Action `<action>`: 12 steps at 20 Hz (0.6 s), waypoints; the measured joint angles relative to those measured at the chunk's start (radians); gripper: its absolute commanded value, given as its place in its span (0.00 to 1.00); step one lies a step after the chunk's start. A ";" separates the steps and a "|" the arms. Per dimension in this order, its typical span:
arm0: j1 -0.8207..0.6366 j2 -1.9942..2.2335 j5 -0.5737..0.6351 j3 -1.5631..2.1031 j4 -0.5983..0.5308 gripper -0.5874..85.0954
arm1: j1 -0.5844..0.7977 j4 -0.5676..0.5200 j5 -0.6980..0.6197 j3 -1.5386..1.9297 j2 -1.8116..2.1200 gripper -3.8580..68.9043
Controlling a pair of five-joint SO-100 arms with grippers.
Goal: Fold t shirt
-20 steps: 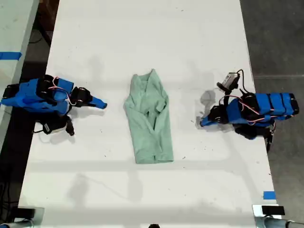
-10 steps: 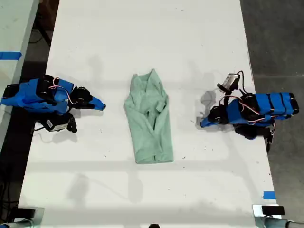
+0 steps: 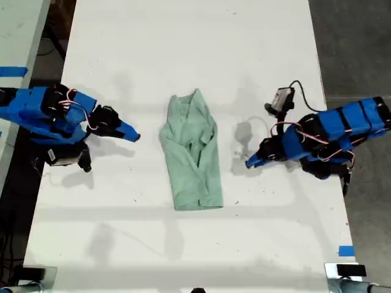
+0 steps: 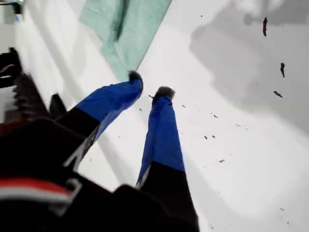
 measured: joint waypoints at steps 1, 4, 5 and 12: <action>0.046 -0.206 -0.006 -0.146 0.012 0.14 | -0.018 0.012 -0.005 -0.150 -0.210 0.32; 0.138 -0.838 -0.009 -0.657 0.176 0.25 | -0.064 0.117 -0.006 -0.600 -0.727 0.40; 0.161 -1.022 -0.009 -0.842 0.238 0.25 | -0.077 0.123 -0.006 -0.709 -0.839 0.40; 0.225 -1.640 -0.009 -1.494 0.362 0.26 | -0.097 0.166 -0.009 -1.012 -1.184 0.35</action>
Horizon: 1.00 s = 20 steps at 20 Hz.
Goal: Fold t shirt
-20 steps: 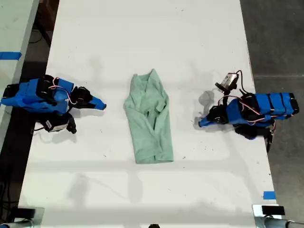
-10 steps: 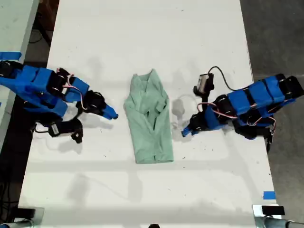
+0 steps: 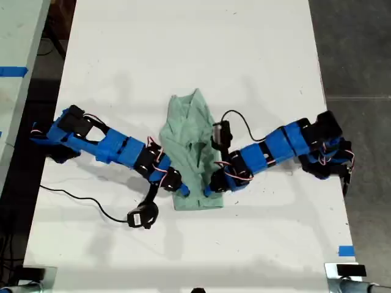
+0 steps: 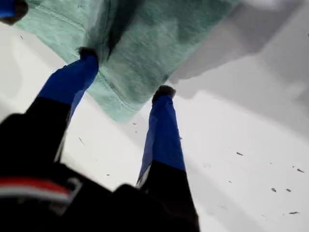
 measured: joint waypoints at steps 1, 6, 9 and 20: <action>0.000 -0.006 0.000 -0.006 -0.011 0.26 | 0.000 0.012 0.000 -0.011 -0.018 0.34; 0.000 -0.063 0.000 -0.012 -0.075 0.28 | 0.000 -0.003 0.006 -0.086 -0.110 0.03; 0.002 -0.104 0.000 -0.028 -0.098 0.28 | -0.002 -0.006 0.026 -0.101 -0.129 0.03; 0.011 -0.161 0.000 -0.069 -0.094 0.27 | -0.005 -0.031 0.052 -0.101 -0.133 0.03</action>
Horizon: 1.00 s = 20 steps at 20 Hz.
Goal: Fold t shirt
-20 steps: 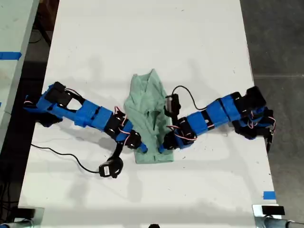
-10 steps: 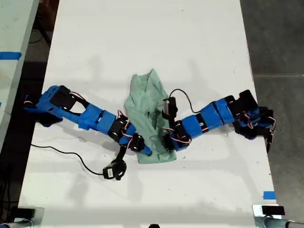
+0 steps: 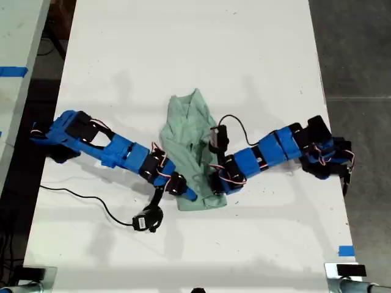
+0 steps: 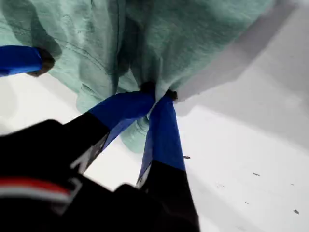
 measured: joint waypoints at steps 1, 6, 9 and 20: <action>0.000 -0.006 0.000 -0.008 0.009 0.26 | 0.000 -0.006 0.000 0.000 0.000 0.03; 0.014 -0.043 0.000 -0.026 0.166 0.20 | -0.005 -0.032 0.000 0.002 -0.003 0.03; 0.014 -0.057 0.000 -0.026 0.230 0.10 | -0.006 -0.037 0.000 0.000 -0.003 0.03; 0.011 0.002 0.071 -0.031 0.183 0.00 | -0.006 -0.057 -0.043 -0.078 -0.037 0.03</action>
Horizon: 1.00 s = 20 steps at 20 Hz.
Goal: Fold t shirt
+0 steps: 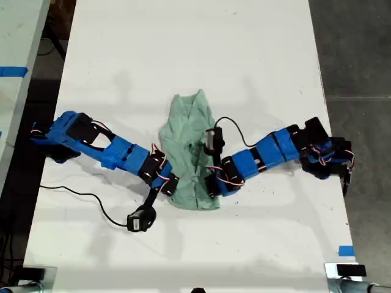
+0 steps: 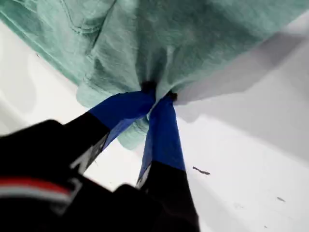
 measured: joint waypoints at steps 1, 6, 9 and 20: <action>0.000 0.018 0.011 0.002 -0.012 0.00 | 0.000 0.005 -0.012 -0.031 -0.002 0.03; -0.003 0.196 0.021 0.025 -0.020 0.00 | 0.014 0.146 -0.101 -0.256 0.017 0.03; -0.097 0.367 0.051 0.064 0.055 0.00 | 0.127 0.161 -0.209 -0.258 0.117 0.03; -0.765 0.362 0.187 0.067 0.158 0.18 | 0.742 0.190 -0.505 -0.221 0.242 0.32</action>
